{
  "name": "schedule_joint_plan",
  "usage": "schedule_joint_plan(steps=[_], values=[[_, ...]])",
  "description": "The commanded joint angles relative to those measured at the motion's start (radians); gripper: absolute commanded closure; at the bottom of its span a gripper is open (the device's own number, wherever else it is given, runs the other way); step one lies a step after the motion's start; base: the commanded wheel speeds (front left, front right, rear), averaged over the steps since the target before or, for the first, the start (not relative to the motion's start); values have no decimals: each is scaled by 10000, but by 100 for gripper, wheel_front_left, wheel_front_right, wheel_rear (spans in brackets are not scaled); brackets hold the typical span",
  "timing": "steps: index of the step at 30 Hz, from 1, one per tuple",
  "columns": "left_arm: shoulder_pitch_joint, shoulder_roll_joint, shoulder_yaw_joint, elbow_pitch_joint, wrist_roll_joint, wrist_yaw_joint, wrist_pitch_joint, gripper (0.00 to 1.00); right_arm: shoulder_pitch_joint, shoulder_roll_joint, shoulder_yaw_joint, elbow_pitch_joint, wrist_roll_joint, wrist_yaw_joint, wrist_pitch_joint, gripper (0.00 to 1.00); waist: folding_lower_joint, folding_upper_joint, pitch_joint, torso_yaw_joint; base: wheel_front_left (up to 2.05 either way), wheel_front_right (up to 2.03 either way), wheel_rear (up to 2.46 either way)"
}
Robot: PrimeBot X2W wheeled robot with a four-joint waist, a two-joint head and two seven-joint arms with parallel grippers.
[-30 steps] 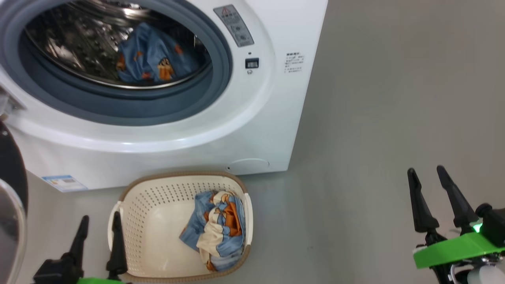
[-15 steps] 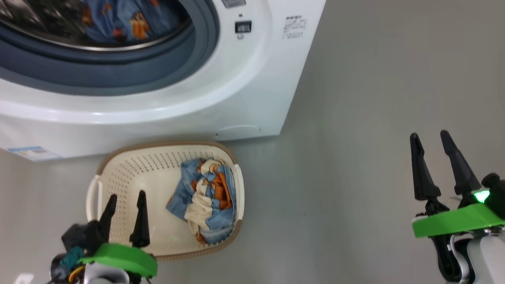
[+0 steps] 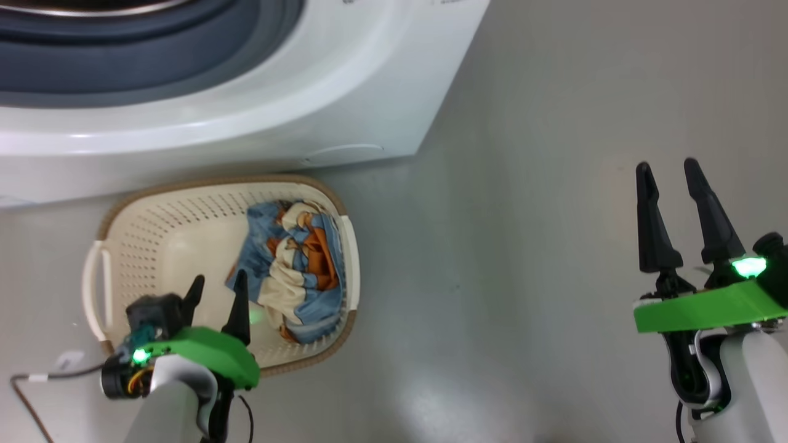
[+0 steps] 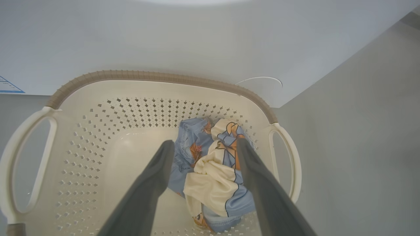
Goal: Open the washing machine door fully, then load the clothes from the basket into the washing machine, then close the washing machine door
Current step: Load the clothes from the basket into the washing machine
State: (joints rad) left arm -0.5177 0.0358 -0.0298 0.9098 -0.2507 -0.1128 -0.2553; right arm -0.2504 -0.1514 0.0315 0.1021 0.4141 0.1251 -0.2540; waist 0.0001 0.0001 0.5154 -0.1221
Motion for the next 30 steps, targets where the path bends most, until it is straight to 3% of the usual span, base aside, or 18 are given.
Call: schedule_joint_plan(steps=[1,14,30], values=[[-212,178,181,198,114,-25,-65,0,-128,-33,201,-246,59,56,-78,0,-1,-1,463,-288,0,0,0],[-2458,498,-614,3186,245,-165,418,0,-737,303,283,-305,214,56,-78,0,-1,-1,1564,-968,0,0,0],[-3615,1143,-1949,3488,-1337,-177,3300,0,-1156,618,425,-347,363,56,-78,0,-1,-1,2527,-1747,0,0,0]])
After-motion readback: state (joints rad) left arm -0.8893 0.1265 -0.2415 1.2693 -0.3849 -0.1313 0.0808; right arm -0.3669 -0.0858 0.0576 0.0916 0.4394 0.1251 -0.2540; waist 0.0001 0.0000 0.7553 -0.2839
